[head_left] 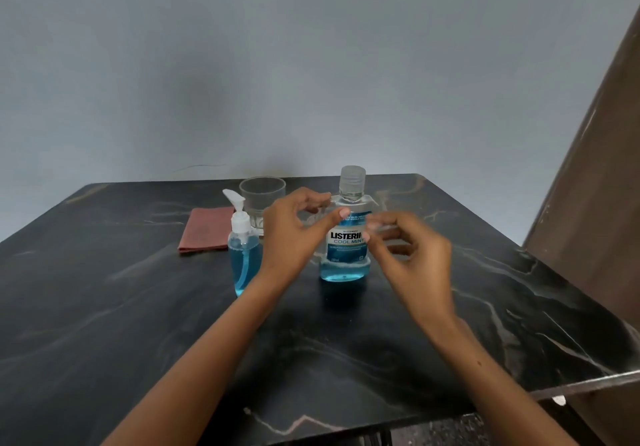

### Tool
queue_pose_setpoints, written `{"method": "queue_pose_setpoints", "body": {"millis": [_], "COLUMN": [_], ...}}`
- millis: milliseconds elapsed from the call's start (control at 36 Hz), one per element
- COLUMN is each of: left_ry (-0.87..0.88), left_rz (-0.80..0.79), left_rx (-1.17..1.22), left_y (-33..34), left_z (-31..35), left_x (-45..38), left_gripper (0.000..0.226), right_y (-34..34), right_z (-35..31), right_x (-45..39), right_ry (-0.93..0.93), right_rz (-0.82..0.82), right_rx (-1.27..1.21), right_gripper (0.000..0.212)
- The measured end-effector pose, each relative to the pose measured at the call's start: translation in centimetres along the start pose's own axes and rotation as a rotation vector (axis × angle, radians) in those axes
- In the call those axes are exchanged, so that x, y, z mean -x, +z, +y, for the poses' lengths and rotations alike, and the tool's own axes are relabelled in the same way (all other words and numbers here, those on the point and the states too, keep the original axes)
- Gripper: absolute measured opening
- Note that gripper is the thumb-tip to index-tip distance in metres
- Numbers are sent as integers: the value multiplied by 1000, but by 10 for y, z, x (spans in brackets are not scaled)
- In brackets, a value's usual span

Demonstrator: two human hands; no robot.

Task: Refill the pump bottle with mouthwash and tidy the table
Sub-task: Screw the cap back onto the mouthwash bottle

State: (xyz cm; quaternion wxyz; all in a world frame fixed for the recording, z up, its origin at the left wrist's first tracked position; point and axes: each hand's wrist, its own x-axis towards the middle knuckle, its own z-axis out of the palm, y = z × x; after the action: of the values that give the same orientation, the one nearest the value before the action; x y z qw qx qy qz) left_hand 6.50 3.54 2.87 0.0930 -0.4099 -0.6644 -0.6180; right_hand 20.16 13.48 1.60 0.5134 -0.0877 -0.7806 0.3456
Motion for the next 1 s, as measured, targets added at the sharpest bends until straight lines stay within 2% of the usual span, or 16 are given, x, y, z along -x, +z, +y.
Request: {"method": "queue_pose_setpoints", "body": {"millis": [194,333,472,611,667,806,889,944,1000], "left_ry": [2,-12,-3,-4,45,339,510,485,375], "left_rz": [-30,-43,-66,-91,-82,61,232,327,371], "left_rx": [-68,-43,-57,-149,-172,-247,-358,-368,-355], "left_y": [18,37,43,27,16,-28,-56,-74,-90], "left_z": [10,16,19,24,29,40,34,23,9], "left_x": [-10,-16,-14,-7,0,23,31,31,30], "left_gripper": [35,36,37,50,45,20,23,33,47], "right_y": [3,9,11,16,18,32,43,52,61], "right_z": [10,11,8,7,7,5,3,2,2], "right_x": [19,21,21,18,18,14,10,7,5], "right_ry": [78,61,23,-7,-18,-13,-19,-16,-1], "right_rz": [-221,-366,-451,-519,-531,-571,-592,-588,-560], "right_rx": [106,237,307,323,327,311,318,312,300], "right_gripper": [18,12,12,10,8,7,7,6,6]}}
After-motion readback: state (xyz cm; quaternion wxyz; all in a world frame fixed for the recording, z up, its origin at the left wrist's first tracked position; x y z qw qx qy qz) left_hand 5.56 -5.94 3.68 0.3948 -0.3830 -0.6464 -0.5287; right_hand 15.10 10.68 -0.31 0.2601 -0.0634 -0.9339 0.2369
